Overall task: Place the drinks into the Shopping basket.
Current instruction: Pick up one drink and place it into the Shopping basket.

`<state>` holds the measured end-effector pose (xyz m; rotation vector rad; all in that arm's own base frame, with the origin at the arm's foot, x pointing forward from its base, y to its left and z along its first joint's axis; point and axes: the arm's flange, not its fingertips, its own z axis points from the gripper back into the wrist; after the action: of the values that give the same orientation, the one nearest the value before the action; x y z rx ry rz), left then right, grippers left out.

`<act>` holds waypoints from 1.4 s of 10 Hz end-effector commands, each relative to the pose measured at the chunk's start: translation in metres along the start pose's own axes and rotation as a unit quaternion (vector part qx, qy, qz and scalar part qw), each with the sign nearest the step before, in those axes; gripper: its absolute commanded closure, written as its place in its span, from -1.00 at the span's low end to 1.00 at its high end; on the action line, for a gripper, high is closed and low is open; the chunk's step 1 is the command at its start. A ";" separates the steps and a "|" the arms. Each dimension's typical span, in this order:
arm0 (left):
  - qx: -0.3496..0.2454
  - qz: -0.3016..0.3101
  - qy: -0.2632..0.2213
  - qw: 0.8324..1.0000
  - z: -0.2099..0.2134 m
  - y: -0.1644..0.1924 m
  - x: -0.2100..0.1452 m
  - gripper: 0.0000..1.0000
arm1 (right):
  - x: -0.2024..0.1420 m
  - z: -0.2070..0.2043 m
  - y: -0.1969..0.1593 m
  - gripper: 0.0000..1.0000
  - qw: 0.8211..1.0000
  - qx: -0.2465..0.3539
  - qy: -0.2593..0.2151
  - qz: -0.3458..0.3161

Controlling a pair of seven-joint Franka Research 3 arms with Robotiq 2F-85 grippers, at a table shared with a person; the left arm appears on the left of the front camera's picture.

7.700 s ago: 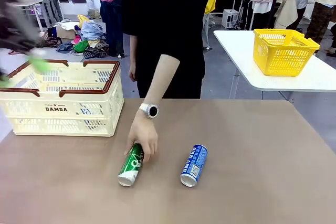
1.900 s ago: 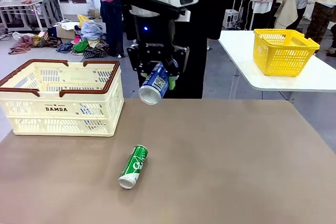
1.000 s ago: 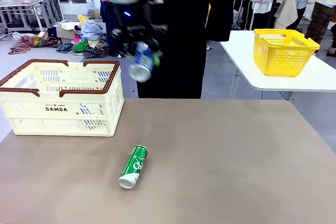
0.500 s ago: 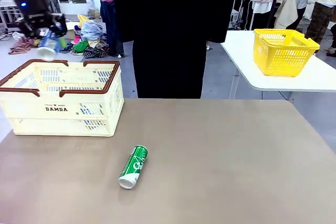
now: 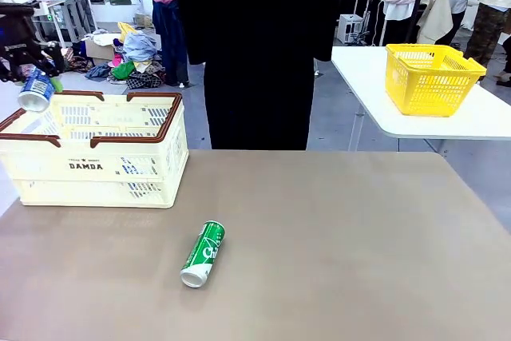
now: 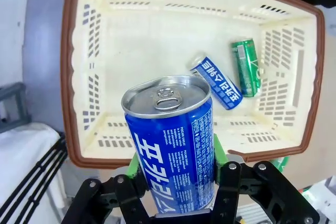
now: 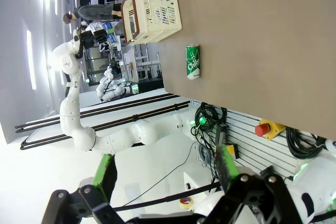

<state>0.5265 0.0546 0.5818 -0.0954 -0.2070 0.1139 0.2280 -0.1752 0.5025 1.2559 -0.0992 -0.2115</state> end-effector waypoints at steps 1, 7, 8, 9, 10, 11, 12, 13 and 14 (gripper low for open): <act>0.001 -0.015 0.001 1.000 0.003 -0.008 0.004 1.00 | -0.002 0.003 -0.001 -1.00 1.000 -0.004 0.004 0.009; 0.027 -0.032 -0.019 0.999 -0.054 -0.014 0.039 1.00 | -0.002 0.003 -0.001 -1.00 1.000 -0.004 0.004 0.009; 0.035 -0.034 -0.029 0.998 -0.067 -0.015 0.041 1.00 | -0.002 0.003 -0.001 -1.00 1.000 -0.004 0.004 0.009; 0.046 -0.040 -0.029 0.998 -0.080 -0.015 0.043 1.00 | -0.002 0.003 -0.001 -1.00 1.000 -0.004 0.004 0.009; 0.051 -0.047 -0.023 0.997 -0.095 -0.013 0.044 1.00 | -0.002 0.003 -0.001 -1.00 1.000 -0.004 0.004 0.009; 0.052 -0.045 -0.003 0.998 -0.112 -0.011 0.045 1.00 | -0.002 0.003 -0.001 -1.00 1.000 -0.004 0.004 0.009; 0.060 -0.044 0.015 0.997 -0.129 -0.008 0.046 1.00 | -0.002 0.003 -0.001 -1.00 1.000 -0.004 0.004 0.009; 0.065 -0.043 0.027 0.997 -0.140 -0.007 0.047 1.00 | -0.002 0.003 -0.001 -1.00 1.000 -0.004 0.004 0.009; 0.065 -0.044 0.035 0.996 -0.150 -0.005 0.049 1.00 | -0.002 0.003 -0.001 -1.00 1.000 -0.004 0.004 0.009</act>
<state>0.6035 0.0413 0.4439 0.0184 -0.1435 0.0356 0.2280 -0.1751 0.5026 1.2558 -0.0992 -0.2113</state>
